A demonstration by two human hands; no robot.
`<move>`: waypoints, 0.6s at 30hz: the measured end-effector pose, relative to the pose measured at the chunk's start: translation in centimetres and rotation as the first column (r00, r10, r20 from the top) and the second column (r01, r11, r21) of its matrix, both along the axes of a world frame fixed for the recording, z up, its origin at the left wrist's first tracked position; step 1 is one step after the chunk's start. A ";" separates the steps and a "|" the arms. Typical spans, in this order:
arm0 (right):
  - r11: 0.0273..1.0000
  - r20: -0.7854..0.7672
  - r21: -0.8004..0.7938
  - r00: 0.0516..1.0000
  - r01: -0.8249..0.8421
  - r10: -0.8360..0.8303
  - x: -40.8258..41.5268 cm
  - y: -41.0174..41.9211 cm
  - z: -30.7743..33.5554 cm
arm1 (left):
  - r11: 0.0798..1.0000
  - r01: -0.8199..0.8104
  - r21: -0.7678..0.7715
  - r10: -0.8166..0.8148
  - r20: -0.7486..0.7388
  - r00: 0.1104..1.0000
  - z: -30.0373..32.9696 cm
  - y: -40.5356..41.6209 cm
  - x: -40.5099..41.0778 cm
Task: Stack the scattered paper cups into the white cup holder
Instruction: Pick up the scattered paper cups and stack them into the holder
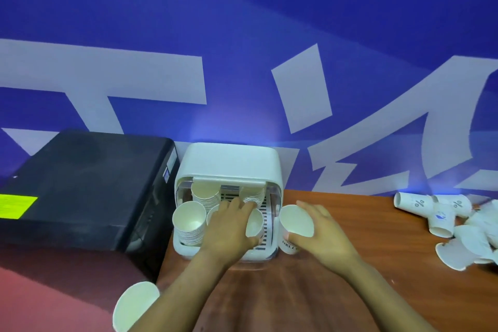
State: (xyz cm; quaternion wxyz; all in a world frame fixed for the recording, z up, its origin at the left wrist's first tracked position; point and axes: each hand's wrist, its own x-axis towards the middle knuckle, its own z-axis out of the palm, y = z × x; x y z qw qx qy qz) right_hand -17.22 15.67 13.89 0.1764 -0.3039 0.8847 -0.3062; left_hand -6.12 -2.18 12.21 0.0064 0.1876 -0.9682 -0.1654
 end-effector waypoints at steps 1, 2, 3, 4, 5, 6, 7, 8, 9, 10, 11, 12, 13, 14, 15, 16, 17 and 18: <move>1.000 -0.001 -0.001 1.000 0.003 -0.003 -0.2 -0.1 -0.1 | 1.000 0.014 -0.010 -0.014 0.012 1.000 -0.2 0.0 -0.2; 1.000 0.004 -0.005 1.000 0.009 -0.009 -0.4 -0.2 -0.2 | 0.999 0.030 -0.026 -0.030 0.030 0.999 -0.4 0.2 -0.4; 1.000 0.013 -0.012 1.000 0.015 -0.015 -0.5 -0.3 -0.4 | 0.998 0.046 -0.044 -0.043 0.051 0.998 -0.6 0.4 -0.7; 1.000 0.024 -0.020 0.999 0.022 -0.022 -0.7 -0.3 -0.6 | 0.997 0.055 -0.062 -0.051 0.071 0.996 -0.8 0.7 -1.0; 0.999 0.031 -0.028 0.999 0.029 -0.028 -0.9 -0.3 -0.9 | 0.994 0.061 -0.085 -0.053 0.086 0.995 -1.1 0.9 -1.5; 0.999 0.038 -0.033 0.999 0.037 -0.035 -1.2 -0.2 -1.1 | 0.992 0.065 -0.111 -0.054 0.093 0.994 -1.3 1.2 -1.9; 0.998 0.043 -0.036 0.998 0.044 -0.043 -1.4 -0.1 -1.4 | 0.988 0.072 -0.136 -0.058 0.100 0.993 -1.5 1.3 -2.4; 0.998 0.051 -0.032 0.997 0.054 -0.052 -1.6 0.1 -1.7 | 0.983 0.085 -0.160 -0.068 0.112 0.991 -1.7 1.5 -2.9; 0.998 0.057 -0.027 0.997 0.060 -0.059 -1.8 0.3 -2.0 | 0.978 0.103 -0.182 -0.079 0.133 0.988 -2.1 1.6 -3.3; 0.998 0.063 -0.020 0.996 0.065 -0.063 -1.8 0.5 -2.4 | 0.973 0.119 -0.200 -0.088 0.158 0.983 -2.4 1.7 -3.6; 0.998 0.068 -0.013 0.996 0.065 -0.064 -1.9 0.7 -2.7 | 0.968 0.132 -0.213 -0.093 0.183 0.979 -2.8 1.7 -3.9; 0.998 0.074 -0.008 0.995 0.064 -0.063 -1.9 0.9 -2.9 | 0.964 0.142 -0.223 -0.096 0.205 0.974 -3.1 1.7 -4.2; 0.998 0.079 -0.006 0.995 0.061 -0.060 -2.0 1.0 -3.1 | 0.961 0.152 -0.232 -0.099 0.224 0.970 -3.4 1.7 -4.5; 0.998 0.084 -0.004 0.995 0.059 -0.059 -2.1 1.1 -3.3 | 0.957 0.161 -0.240 -0.102 0.241 0.965 -3.6 1.7 -4.8; 0.998 0.087 0.000 0.995 0.058 -0.058 -2.3 1.2 -3.4 | 0.954 0.170 -0.246 -0.105 0.257 0.961 -3.8 1.6 -5.0; 0.998 0.090 0.005 0.994 0.058 -0.058 -2.5 1.3 -3.4 | 0.951 0.179 -0.252 -0.107 0.276 0.955 -4.0 1.7 -5.3; 0.998 0.090 0.007 0.994 0.057 -0.058 -2.7 1.5 -3.5 | 0.948 0.190 -0.257 -0.109 0.298 0.948 -4.2 1.7 -5.5; 0.998 0.089 0.007 0.994 0.055 -0.056 -2.8 1.5 -3.5 | 0.944 0.202 -0.260 -0.113 0.320 0.941 -4.3 1.7 -5.6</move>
